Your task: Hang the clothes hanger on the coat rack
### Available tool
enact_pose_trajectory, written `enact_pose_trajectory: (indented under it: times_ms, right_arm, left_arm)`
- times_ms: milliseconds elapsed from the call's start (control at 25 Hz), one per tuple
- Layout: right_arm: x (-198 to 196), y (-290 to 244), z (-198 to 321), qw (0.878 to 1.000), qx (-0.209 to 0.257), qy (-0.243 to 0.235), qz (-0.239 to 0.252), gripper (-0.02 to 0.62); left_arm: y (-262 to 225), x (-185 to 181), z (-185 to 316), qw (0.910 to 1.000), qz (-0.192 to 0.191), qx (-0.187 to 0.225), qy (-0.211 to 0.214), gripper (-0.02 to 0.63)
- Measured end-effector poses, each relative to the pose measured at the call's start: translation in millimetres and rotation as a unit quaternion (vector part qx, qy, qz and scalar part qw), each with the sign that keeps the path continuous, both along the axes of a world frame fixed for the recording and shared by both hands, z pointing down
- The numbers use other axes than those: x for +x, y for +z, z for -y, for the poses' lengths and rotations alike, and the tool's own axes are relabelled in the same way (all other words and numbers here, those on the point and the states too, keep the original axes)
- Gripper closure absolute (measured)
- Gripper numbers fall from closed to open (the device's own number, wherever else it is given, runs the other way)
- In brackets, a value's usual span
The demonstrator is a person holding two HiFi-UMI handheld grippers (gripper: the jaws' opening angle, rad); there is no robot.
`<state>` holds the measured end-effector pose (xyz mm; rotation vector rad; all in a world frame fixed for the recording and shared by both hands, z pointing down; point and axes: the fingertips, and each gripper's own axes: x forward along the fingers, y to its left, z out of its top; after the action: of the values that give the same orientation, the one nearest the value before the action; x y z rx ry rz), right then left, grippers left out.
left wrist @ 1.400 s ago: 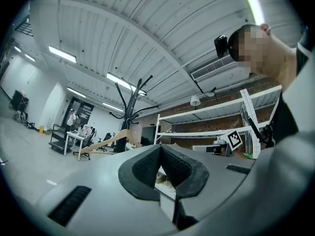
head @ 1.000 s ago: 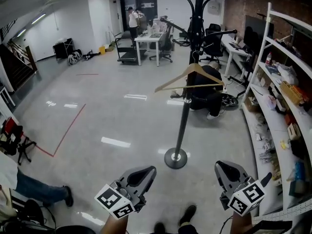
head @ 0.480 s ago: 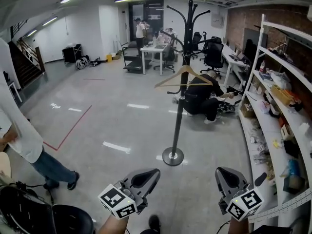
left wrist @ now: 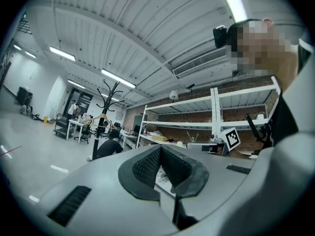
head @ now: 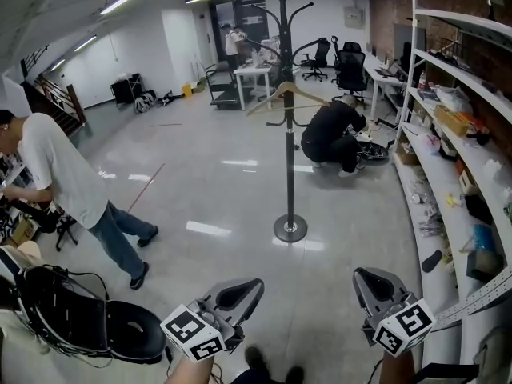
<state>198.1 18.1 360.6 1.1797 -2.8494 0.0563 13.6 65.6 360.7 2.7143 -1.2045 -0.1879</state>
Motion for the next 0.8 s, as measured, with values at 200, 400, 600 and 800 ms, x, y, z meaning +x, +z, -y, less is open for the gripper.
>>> enact_pose_trajectory:
  times_ms: [200, 400, 600, 800]
  right_arm:
    - [-14, -14, -52, 1.0, 0.014, -0.01, 0.013, 0.586]
    - [-30, -11, -110, 1.0, 0.015, -0.01, -0.001, 0.586]
    - [-53, 23, -190, 0.999, -0.029, 0.01, -0.007, 0.586]
    - [-71, 27, -259, 0.999, -0.048, 0.01, -0.008, 0.586]
  left_arm:
    - [-5, -3, -57, 1.0, 0.007, -0.007, -0.001, 0.604]
    - [10, -10, -121, 0.9997, -0.001, -0.017, 0.014, 0.604]
    - [54, -41, -203, 0.998, -0.015, -0.059, 0.017, 0.604]
    - [55, -62, -257, 0.9972, -0.032, -0.068, 0.009, 0.604]
